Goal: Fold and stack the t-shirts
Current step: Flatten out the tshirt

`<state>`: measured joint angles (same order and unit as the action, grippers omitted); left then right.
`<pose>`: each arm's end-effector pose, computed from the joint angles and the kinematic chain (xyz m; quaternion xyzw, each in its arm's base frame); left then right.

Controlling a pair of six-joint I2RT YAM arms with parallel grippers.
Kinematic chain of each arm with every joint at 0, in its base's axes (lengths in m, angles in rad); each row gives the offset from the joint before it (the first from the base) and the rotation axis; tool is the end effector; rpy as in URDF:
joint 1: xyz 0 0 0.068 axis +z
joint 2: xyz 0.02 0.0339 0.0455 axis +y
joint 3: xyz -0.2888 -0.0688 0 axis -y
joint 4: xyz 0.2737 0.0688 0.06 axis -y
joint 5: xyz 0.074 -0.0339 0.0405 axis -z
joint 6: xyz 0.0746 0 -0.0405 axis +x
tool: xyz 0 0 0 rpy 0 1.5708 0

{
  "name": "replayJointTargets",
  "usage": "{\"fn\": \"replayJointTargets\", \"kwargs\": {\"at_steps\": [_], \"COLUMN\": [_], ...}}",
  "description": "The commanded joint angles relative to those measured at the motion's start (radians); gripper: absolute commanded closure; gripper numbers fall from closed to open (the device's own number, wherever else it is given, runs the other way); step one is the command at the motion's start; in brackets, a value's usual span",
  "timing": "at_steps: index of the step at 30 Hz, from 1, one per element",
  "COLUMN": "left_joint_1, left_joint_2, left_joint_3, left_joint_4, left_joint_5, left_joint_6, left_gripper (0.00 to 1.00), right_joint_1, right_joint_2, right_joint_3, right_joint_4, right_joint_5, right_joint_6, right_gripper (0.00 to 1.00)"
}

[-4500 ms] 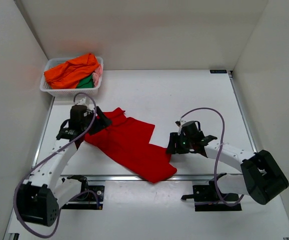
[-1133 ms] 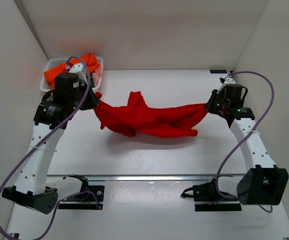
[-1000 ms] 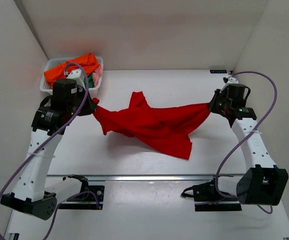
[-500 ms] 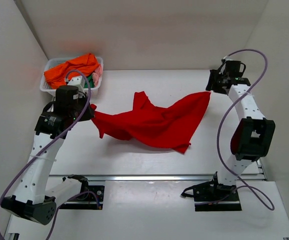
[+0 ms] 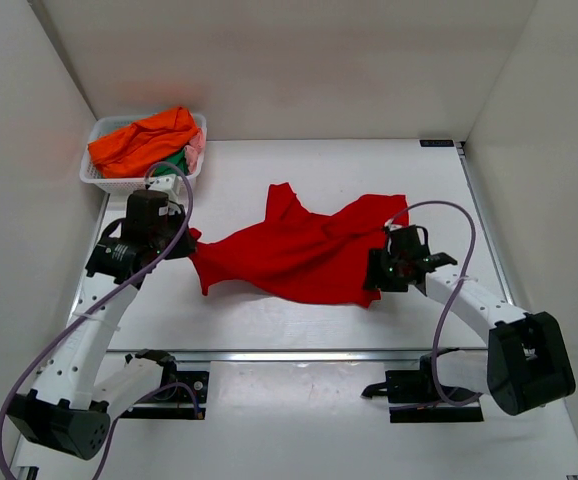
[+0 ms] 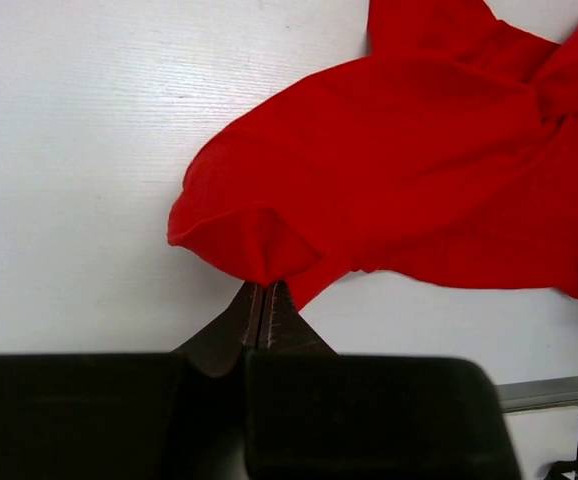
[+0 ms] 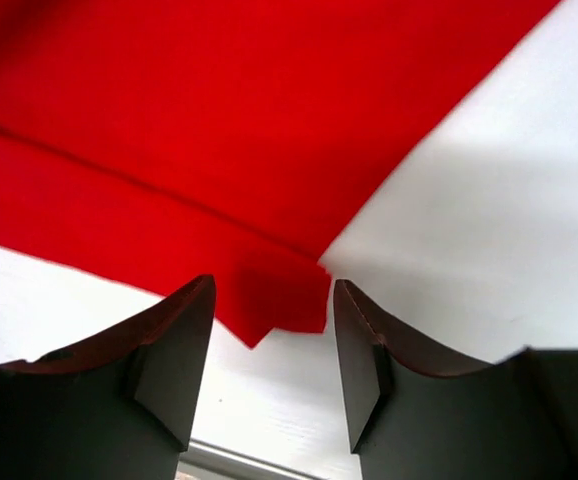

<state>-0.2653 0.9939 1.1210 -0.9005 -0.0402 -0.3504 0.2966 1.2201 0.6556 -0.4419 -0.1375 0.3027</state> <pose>0.2253 -0.0581 0.3460 -0.0470 0.9202 -0.1000 0.3755 0.2487 0.0867 0.1640 -0.0162 0.9582 0.1450 0.2460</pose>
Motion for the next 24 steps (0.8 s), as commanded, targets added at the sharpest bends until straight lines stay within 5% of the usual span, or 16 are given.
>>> {"fn": "replayJointTargets", "kwargs": {"at_steps": [1,9,11,13,14,20,24], "left_joint_1": [-0.005,-0.011,-0.015,-0.017,-0.021,-0.015,0.015], "left_joint_2": [-0.047,-0.052,-0.055,-0.057,-0.058,-0.026,0.107], "left_joint_3": [-0.030,-0.044,-0.043,-0.043,-0.049,0.008,0.349], "left_joint_4": [0.044,0.052,0.052,0.054,0.052,0.066,0.031], "left_joint_5": [0.028,0.034,0.039,0.036,0.037,0.034,0.031], "left_joint_6": [-0.016,-0.027,-0.028,-0.030,-0.032,-0.027,-0.007], "left_gripper": [1.00,1.00,1.00,1.00,1.00,1.00,1.00], "right_joint_1": [0.033,0.010,0.006,0.001,0.004,-0.025,-0.118], "right_joint_2": [-0.040,-0.070,-0.080,-0.085,-0.088,-0.198,-0.223], "right_joint_3": [-0.046,-0.151,-0.165,-0.162,-0.157,-0.007,0.302], "right_joint_4": [0.077,0.132,0.147,0.144,0.147,0.010,-0.122], "right_joint_5": [0.018,-0.033,-0.054,-0.066,-0.070,-0.059,-0.128], "right_joint_6": [0.102,0.153,0.157,0.164,0.167,0.136,0.069], "right_gripper": [0.53,0.57,0.67,0.95,1.00,1.00,0.99]}}
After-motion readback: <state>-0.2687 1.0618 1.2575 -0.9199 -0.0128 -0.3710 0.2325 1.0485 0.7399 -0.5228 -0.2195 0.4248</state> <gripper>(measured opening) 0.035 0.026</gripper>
